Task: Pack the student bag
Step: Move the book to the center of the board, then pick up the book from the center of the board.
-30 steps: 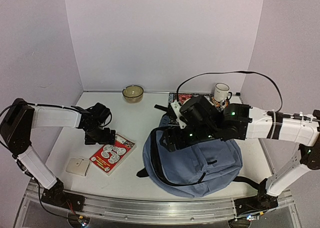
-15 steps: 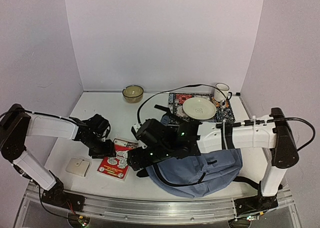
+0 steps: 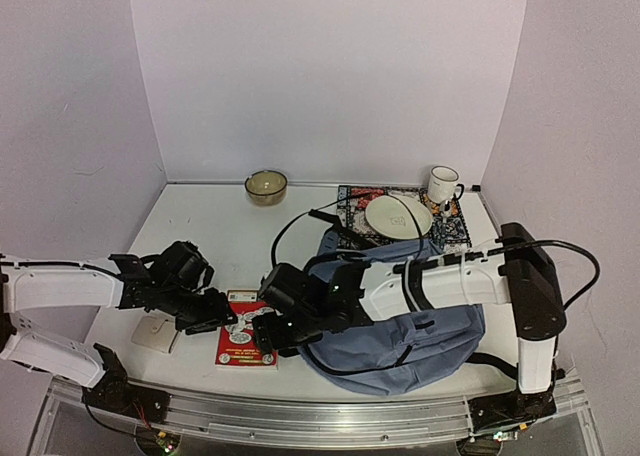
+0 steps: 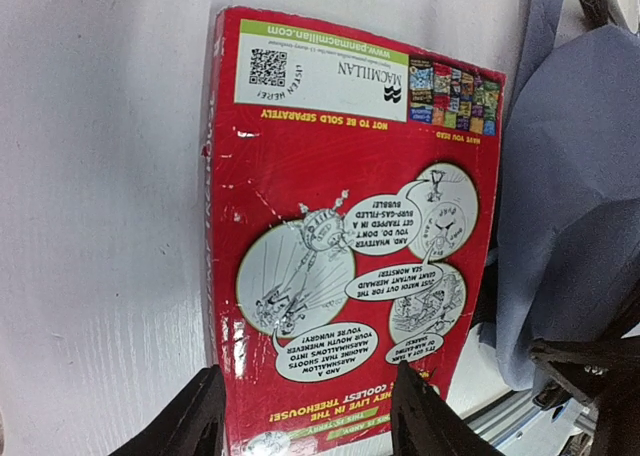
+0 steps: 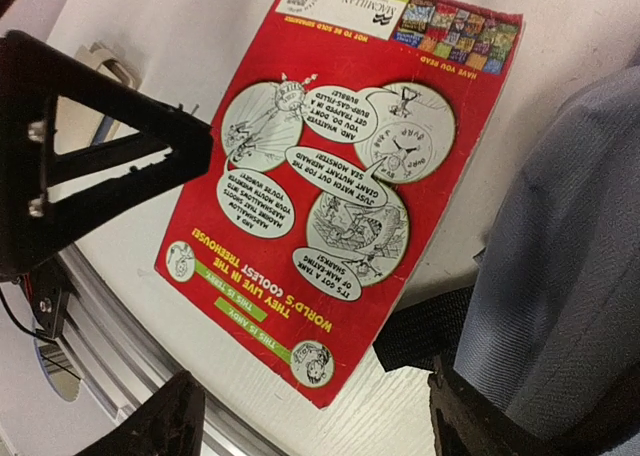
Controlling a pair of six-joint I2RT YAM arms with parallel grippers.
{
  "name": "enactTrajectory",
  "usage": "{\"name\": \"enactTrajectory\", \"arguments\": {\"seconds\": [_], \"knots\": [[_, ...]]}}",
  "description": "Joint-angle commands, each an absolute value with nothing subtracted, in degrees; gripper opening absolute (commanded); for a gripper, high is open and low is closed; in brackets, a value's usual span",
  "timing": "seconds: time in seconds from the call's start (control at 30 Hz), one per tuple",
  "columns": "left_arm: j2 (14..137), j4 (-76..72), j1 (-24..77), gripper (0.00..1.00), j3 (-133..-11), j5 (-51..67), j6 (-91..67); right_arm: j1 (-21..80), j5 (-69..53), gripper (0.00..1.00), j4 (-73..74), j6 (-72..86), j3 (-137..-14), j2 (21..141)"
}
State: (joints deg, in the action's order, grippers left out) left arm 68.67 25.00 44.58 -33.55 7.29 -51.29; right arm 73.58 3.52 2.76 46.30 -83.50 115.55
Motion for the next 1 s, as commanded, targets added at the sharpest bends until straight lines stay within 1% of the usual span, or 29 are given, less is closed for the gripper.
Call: {"name": "enactTrajectory", "arguments": {"seconds": [0.0,0.27,0.5,0.7,0.8,0.97], "knots": [[69.29,22.84,44.48,0.58,-32.52,5.53,-54.58,73.41,2.76,0.75,4.55,47.77,-87.25,118.45],[72.30,18.07,44.47,0.55,-30.25,9.34,-55.13,72.27,3.08,0.61,4.66,51.57,-87.42,122.96],[73.24,11.83,45.09,0.51,-27.66,14.79,-57.32,71.65,2.91,0.59,4.65,53.16,-86.23,124.45],[75.82,5.69,47.63,0.48,-26.53,18.13,-60.27,71.04,1.10,0.58,2.57,53.90,-84.70,125.15],[75.91,2.43,48.56,0.46,-25.69,18.70,-62.76,71.00,0.16,0.52,-0.82,53.96,-83.01,123.94],[72.74,1.38,48.76,0.45,-24.50,16.71,-65.59,70.55,-2.50,0.30,-8.28,53.83,-78.88,118.31]]}}
